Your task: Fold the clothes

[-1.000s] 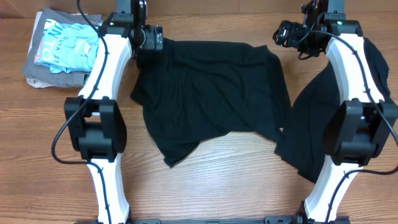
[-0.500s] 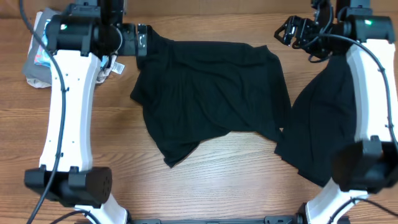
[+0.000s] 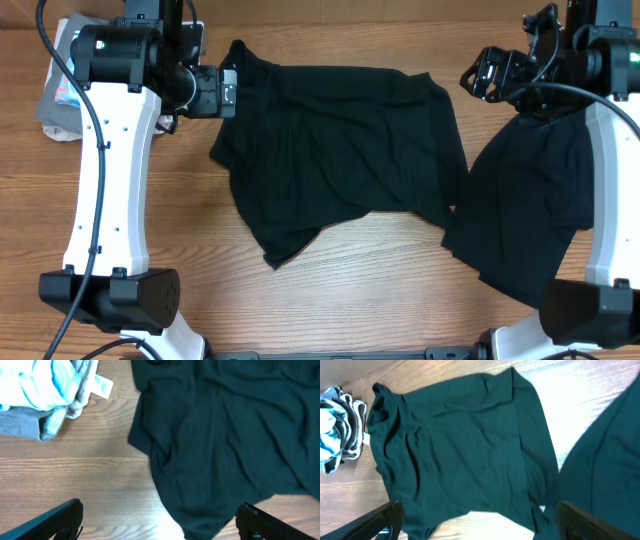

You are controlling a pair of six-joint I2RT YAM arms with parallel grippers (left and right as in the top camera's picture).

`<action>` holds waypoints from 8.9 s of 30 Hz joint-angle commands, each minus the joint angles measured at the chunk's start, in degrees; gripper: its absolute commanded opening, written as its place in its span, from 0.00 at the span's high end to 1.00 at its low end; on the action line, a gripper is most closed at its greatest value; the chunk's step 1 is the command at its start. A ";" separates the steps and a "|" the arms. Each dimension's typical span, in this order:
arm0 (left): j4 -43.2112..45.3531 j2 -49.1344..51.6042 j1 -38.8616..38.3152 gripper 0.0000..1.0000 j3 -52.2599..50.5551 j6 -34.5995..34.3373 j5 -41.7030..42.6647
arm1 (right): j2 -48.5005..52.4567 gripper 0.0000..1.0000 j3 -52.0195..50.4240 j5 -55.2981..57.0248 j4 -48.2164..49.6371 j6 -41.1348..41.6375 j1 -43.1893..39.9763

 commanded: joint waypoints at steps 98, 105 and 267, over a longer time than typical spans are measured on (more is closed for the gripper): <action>50.53 11.41 4.94 0.96 -44.04 0.92 4.83 | -12.00 0.00 -10.69 5.51 -7.48 2.71 -0.22; 44.92 4.35 7.15 0.96 -41.05 1.36 4.00 | -12.00 0.00 -10.69 5.49 -7.74 2.73 -0.22; 45.70 -12.44 -31.15 0.32 -76.37 -18.93 -3.91 | -12.00 0.00 -10.69 5.51 -7.13 0.98 -0.22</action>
